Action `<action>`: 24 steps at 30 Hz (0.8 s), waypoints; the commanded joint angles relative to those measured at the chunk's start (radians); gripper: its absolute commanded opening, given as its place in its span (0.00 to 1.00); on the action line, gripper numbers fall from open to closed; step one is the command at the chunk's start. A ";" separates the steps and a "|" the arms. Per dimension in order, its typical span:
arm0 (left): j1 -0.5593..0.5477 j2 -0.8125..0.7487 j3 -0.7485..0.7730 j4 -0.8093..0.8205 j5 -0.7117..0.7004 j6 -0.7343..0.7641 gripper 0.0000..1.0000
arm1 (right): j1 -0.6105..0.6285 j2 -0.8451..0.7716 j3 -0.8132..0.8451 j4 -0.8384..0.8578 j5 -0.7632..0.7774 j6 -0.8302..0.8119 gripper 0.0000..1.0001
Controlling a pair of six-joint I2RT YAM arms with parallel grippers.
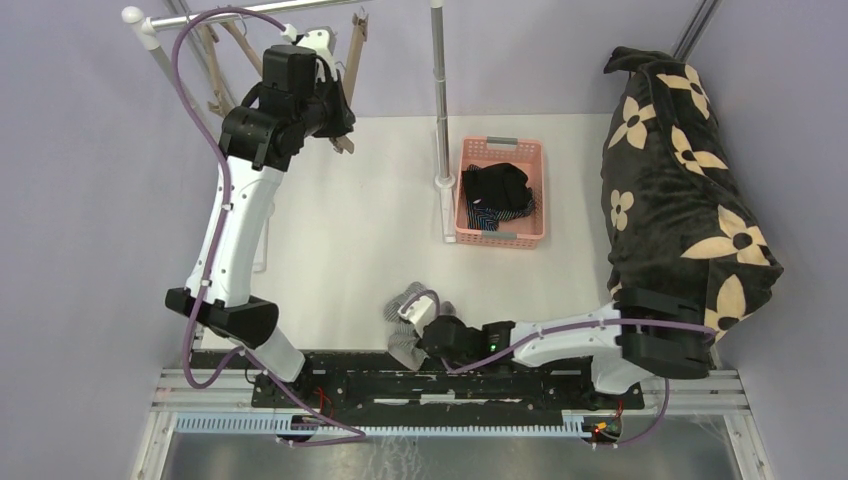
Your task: Remove the underwear clipped to the hanger
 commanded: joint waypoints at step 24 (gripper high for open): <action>0.121 0.073 0.163 0.284 0.123 -0.036 0.03 | -0.085 -0.787 0.119 -0.179 0.740 -0.471 0.01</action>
